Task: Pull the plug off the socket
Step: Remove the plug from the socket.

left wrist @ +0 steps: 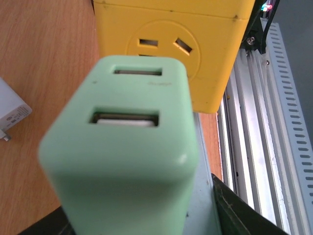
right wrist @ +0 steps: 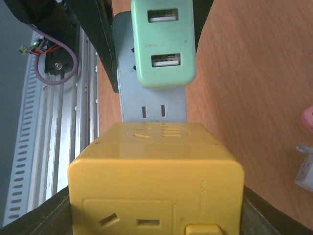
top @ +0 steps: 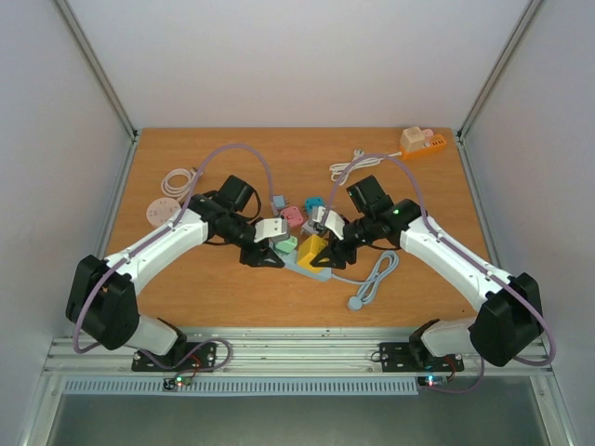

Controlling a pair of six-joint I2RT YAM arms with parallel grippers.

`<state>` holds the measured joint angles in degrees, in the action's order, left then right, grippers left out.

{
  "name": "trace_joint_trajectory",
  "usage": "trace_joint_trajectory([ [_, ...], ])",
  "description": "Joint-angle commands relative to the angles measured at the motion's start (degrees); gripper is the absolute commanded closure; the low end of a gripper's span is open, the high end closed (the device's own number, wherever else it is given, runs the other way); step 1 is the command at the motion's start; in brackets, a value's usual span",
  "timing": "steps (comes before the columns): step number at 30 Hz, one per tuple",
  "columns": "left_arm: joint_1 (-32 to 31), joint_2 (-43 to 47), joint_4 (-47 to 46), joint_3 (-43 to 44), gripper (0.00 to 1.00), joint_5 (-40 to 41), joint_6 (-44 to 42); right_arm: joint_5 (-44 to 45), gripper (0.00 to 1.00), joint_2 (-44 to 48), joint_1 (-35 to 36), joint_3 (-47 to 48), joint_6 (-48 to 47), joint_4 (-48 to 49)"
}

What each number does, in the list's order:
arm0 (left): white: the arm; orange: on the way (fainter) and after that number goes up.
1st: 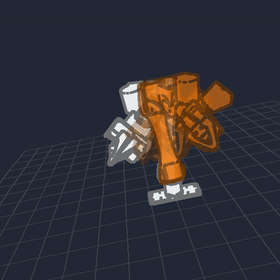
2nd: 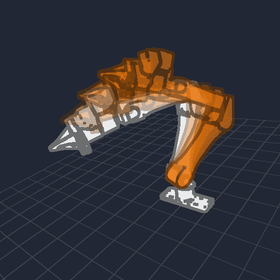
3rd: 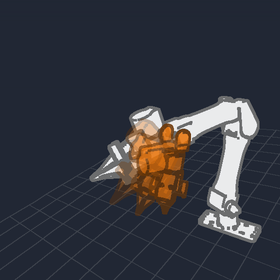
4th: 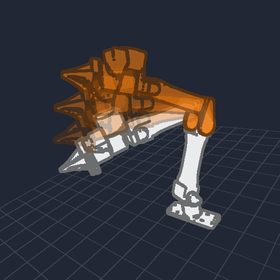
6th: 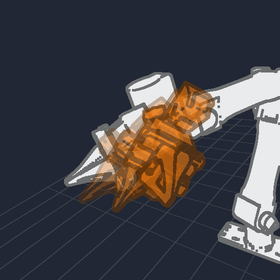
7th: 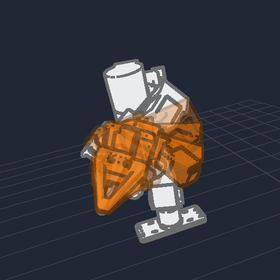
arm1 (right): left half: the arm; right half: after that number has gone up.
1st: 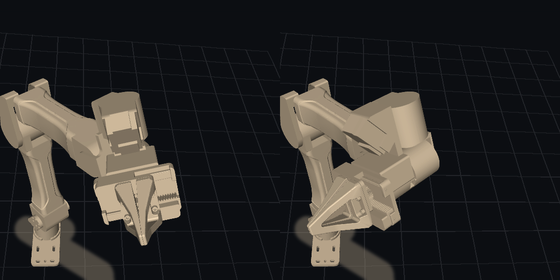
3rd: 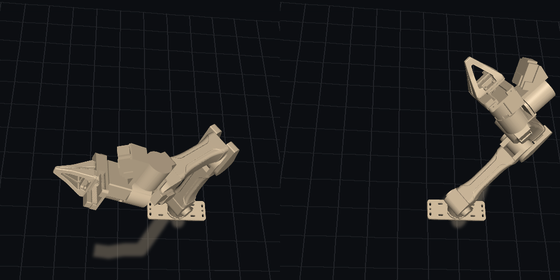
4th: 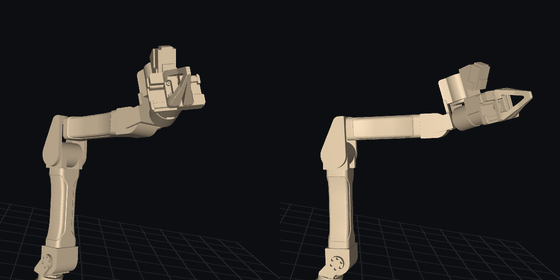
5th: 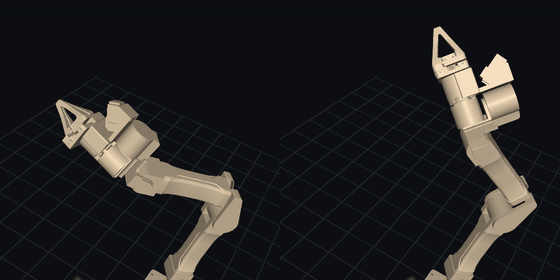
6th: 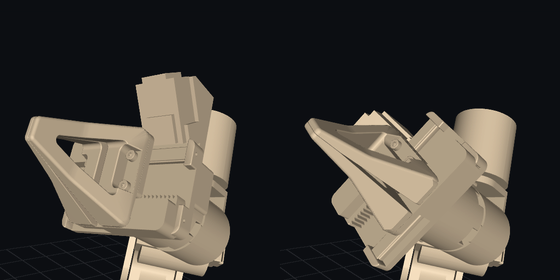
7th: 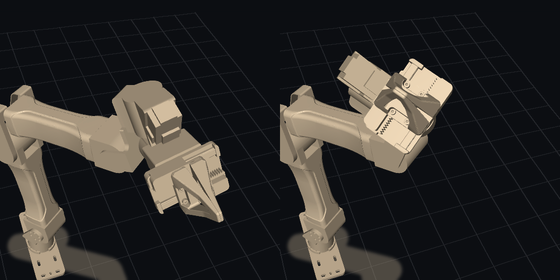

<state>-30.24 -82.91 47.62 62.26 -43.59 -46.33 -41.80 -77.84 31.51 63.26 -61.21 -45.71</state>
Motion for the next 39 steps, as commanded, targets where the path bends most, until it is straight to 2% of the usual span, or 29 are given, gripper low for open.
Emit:
trace_joint_trajectory([
  [1,0.3,-2.6,5.8,0.8,1.00,5.1,0.5,-2.0,0.99,6.3,-1.0,-1.1,2.0,9.7],
  [13,0.7,-3.8,7.3,1.5,1.00,5.3,-0.3,-1.5,0.99,7.3,-1.0,-0.5,1.8,8.8],
  [21,0.7,-1.8,6.2,-0.1,1.00,4.9,-1.1,-0.1,0.99,5.4,-3.3,1.3,8.9,10.9],
  [26,0.7,-1.2,5.6,-0.3,1.00,4.9,-1.0,0.7,0.99,1.2,-8.8,2.9,16.9,13.7],
  [31,0.7,0.2,4.4,-1.2,1.00,4.5,-0.7,2.0,0.99,-8.0,-13.4,8.4,24.8,11.0],
  [39,0.6,2.2,2.7,-2.3,1.00,3.7,-0.5,-3.8,0.99,-21.2,-21.7,14.1,36.6,9.6],
])
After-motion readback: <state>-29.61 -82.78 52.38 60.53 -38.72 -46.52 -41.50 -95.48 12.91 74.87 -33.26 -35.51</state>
